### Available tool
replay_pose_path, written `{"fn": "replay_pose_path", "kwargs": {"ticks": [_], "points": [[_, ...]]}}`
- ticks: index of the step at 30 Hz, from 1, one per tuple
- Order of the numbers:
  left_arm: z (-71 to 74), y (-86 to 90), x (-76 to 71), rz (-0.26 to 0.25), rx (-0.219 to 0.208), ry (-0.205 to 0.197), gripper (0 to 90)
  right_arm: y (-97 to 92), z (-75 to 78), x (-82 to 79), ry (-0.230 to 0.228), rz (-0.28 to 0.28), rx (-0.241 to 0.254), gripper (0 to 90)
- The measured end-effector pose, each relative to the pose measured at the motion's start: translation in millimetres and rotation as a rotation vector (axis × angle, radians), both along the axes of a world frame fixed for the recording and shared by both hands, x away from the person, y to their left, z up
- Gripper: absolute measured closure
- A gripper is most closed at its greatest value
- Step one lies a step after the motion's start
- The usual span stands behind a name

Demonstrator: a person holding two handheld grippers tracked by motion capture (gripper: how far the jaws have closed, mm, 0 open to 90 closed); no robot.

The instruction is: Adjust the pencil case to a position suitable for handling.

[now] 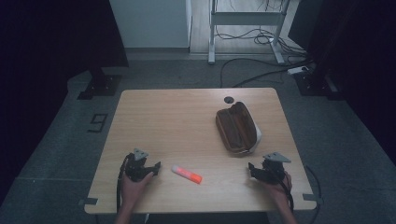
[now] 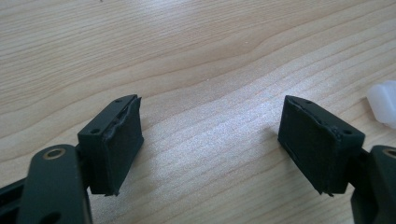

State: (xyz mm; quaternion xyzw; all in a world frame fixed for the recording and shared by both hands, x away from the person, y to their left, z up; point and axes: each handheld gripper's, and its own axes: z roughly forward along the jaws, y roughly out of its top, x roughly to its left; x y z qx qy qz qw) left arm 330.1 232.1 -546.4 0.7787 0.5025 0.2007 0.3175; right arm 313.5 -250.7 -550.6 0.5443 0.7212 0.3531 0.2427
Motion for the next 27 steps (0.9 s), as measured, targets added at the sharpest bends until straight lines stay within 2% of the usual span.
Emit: {"fn": "replay_pose_path", "kwargs": {"ticks": [16,27], "points": [[0.0,0.0,0.0,0.0,0.0,0.0,21.4,-16.1,10.4,0.6,-0.042,-0.035,0.047,21.1],[0.0,0.0,0.0,0.0,0.0,0.0,21.5,-23.3,17.7,4.2,-0.063,-0.056,0.061,20.5]]}}
